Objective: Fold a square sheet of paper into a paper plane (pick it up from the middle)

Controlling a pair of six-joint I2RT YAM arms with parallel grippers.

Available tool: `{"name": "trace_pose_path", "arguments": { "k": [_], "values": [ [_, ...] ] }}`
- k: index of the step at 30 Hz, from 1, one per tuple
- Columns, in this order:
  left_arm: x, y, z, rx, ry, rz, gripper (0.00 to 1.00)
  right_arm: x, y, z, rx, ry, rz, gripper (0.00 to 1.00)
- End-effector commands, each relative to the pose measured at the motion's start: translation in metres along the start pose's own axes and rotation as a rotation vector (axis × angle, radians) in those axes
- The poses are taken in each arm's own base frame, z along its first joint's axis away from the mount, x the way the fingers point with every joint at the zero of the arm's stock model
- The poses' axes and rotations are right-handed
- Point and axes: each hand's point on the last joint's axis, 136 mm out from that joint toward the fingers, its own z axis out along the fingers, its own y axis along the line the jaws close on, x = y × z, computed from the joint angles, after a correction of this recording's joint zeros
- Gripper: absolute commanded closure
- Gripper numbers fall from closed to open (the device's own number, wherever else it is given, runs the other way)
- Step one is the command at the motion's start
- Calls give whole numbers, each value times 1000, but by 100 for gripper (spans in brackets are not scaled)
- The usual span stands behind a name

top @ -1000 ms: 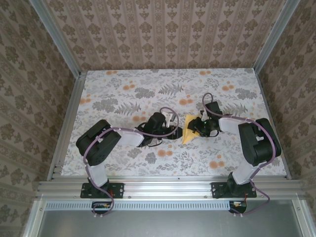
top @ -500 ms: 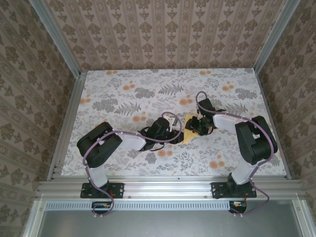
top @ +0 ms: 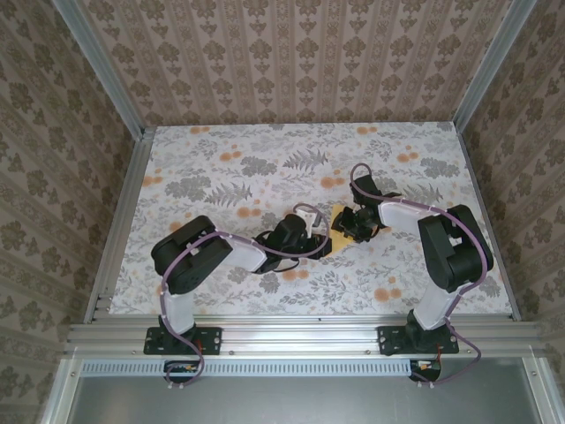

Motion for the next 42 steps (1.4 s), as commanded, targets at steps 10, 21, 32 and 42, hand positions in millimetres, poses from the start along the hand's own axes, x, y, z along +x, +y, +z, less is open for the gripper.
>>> {"name": "trace_pose_path", "arguments": {
  "k": [10,21,32,42],
  "values": [
    [-8,1,16,-26,-10,12,81,30,-73,31,273,89,44,52],
    [3,16,18,-88,26,7,82,31,-74,34,274,94,48,52],
    [9,17,21,-79,49,6,82,32,-74,36,270,102,49,52],
    [11,12,23,-45,60,5,80,33,-73,38,266,110,46,52]
  ]
}}
